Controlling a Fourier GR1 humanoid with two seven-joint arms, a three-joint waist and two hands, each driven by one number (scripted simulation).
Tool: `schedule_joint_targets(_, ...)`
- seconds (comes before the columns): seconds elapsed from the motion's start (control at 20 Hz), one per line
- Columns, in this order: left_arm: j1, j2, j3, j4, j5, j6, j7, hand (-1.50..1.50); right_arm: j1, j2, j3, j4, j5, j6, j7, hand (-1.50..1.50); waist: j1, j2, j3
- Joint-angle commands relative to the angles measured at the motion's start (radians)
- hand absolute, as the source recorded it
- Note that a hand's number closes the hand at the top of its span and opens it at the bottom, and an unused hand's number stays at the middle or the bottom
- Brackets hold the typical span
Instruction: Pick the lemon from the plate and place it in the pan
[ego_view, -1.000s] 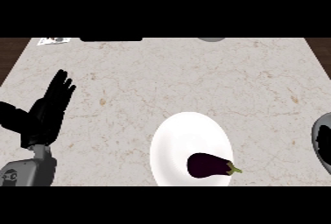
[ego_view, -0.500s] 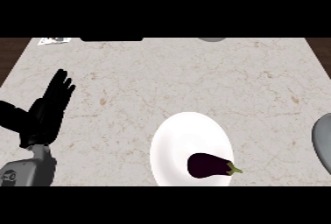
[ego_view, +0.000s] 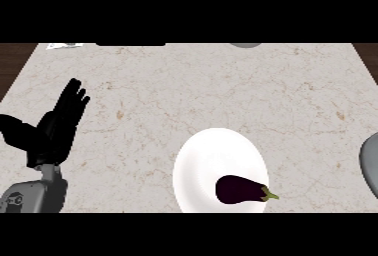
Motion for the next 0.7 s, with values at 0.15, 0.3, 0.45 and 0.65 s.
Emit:
schedule_joint_targets(0.15, -0.060, -0.006, 0.010, 0.040, -0.003, 0.014, 0.020, 0.00, -0.147, -0.016, 0.056, 0.414, 0.106, -0.158, -0.137, 1.50, 0.005, 0.002, 0.000)
schedule_joint_targets(0.3, -0.024, -0.031, -0.019, 0.019, -0.026, 0.025, 0.002, 0.00, -0.169, -0.018, -0.006, 0.524, 0.048, -0.115, -0.076, 1.50, 0.007, 0.002, 0.000)
schedule_joint_targets(0.45, -0.036, -0.010, -0.007, 0.002, -0.016, 0.010, 0.011, 0.00, -0.243, -0.064, -0.019, 0.627, 0.000, -0.015, -0.060, -1.50, 0.007, 0.001, 0.000)
schedule_joint_targets(0.65, 0.014, -0.028, -0.013, -0.020, -0.024, 0.016, -0.006, 0.00, -0.262, -0.058, 0.005, 0.777, -0.003, -0.067, -0.205, -1.50, 0.003, -0.001, -0.001)
